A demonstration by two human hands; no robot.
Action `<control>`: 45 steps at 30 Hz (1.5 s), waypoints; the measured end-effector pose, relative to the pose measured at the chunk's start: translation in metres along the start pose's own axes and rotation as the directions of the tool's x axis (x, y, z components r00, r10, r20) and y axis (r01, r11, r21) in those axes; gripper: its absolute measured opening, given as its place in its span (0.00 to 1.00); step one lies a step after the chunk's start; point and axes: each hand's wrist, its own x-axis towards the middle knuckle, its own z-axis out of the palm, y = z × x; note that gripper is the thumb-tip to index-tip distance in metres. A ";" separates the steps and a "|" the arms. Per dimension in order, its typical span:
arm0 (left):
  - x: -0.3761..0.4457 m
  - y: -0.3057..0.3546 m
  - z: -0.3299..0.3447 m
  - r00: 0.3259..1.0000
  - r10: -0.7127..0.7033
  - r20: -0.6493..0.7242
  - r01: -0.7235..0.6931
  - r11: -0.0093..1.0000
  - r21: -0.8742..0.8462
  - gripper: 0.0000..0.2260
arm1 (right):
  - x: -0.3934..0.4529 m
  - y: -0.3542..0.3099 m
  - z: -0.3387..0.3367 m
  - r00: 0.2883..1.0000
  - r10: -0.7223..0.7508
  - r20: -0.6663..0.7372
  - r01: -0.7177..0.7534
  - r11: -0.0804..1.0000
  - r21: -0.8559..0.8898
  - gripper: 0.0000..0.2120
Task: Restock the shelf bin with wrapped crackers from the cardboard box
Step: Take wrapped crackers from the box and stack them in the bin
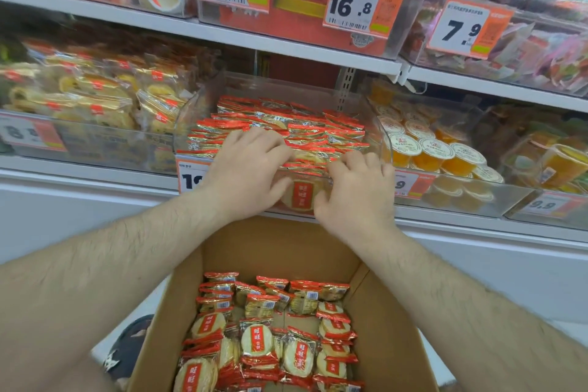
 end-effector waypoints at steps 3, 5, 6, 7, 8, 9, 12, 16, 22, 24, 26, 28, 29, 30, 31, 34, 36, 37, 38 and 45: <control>-0.020 -0.023 -0.010 0.989 -0.148 0.026 0.146 0.988 0.058 0.16 | -0.002 -0.029 -0.002 0.997 -0.034 0.074 0.023 0.988 0.153 0.15; -0.031 -0.032 -0.012 0.949 -0.308 0.071 0.304 0.951 0.054 0.18 | 0.001 -0.041 0.002 0.997 -0.029 0.077 0.015 0.985 0.173 0.16; -0.034 -0.035 -0.013 0.915 -0.393 0.092 0.392 0.919 0.035 0.20 | 0.003 -0.045 0.004 0.997 -0.017 0.071 0.004 0.982 0.187 0.16; -0.036 -0.037 -0.015 0.878 -0.465 0.111 0.466 0.884 0.015 0.23 | 0.007 -0.047 0.006 0.998 0.000 0.064 -0.013 0.979 0.204 0.16; -0.036 -0.037 -0.016 0.847 -0.517 0.128 0.521 0.854 0.002 0.26 | 0.010 -0.048 0.007 0.998 0.016 0.058 -0.028 0.975 0.220 0.15; -0.036 -0.038 -0.018 0.822 -0.550 0.145 0.557 0.830 -0.009 0.28 | 0.013 -0.048 0.008 0.998 0.027 0.052 -0.039 0.972 0.232 0.13; -0.039 -0.034 -0.017 0.808 -0.561 0.180 0.577 0.815 -0.056 0.32 | 0.015 -0.043 0.009 0.998 0.055 0.042 -0.064 0.960 0.271 0.09; -0.039 -0.019 -0.015 0.849 -0.499 0.173 0.512 0.859 -0.033 0.33 | 0.006 -0.027 0.009 0.997 0.072 0.007 -0.071 0.948 0.310 0.08; -0.043 -0.007 -0.003 0.868 -0.439 0.230 0.426 0.898 0.105 0.36 | 0.005 -0.029 0.003 0.998 0.044 0.051 -0.056 0.961 0.270 0.09; -0.046 -0.006 -0.003 0.931 -0.343 0.126 0.334 0.939 0.086 0.35 | -0.003 -0.031 0.001 0.998 0.035 -0.050 -0.020 0.958 0.287 0.12; -0.049 -0.005 -0.007 0.981 -0.195 -0.013 0.196 0.980 0.041 0.30 | -0.018 -0.035 0.001 0.969 -0.043 -0.243 0.136 0.915 0.379 0.11; -0.057 -0.002 -0.013 0.997 -0.059 -0.048 0.055 0.996 -0.075 0.21 | -0.038 -0.041 0.012 0.939 -0.123 -0.321 0.279 0.817 0.504 0.07; -0.063 0.001 -0.015 1.000 -0.006 0.025 0.010 0.986 -0.168 0.17 | -0.048 -0.044 0.024 0.947 -0.141 -0.289 0.289 0.767 0.572 0.06; -0.070 0.003 -0.014 0.988 0.029 0.152 0.013 0.963 -0.270 0.14 | -0.057 -0.046 0.039 0.963 -0.142 -0.230 0.259 0.731 0.632 0.06; -0.076 0.005 -0.011 0.952 0.042 0.304 0.068 0.937 -0.343 0.13 | -0.065 -0.048 0.056 0.980 -0.138 -0.147 0.201 0.715 0.670 0.06; -0.091 0.001 0.009 0.768 -0.003 0.641 0.234 0.932 -0.277 0.18 | -0.082 -0.054 0.110 0.951 -0.154 0.267 -0.053 0.772 0.634 0.03; -0.098 -0.005 0.022 0.667 -0.029 0.744 0.286 0.933 -0.220 0.20 | -0.092 -0.065 0.144 0.838 -0.167 0.520 -0.181 0.814 0.552 0.09; -0.102 -0.009 0.028 0.627 -0.033 0.779 0.297 0.934 -0.200 0.20 | -0.098 -0.075 0.160 0.778 -0.168 0.606 -0.236 0.815 0.529 0.10; -0.106 -0.012 0.034 0.584 -0.032 0.811 0.305 0.935 -0.182 0.20 | -0.105 -0.086 0.174 0.720 -0.181 0.670 -0.270 0.816 0.511 0.09; -0.124 -0.030 0.058 0.381 -0.085 0.921 0.491 0.862 -0.123 0.18 | -0.152 -0.157 0.245 0.434 -0.423 0.795 0.086 0.898 0.431 0.21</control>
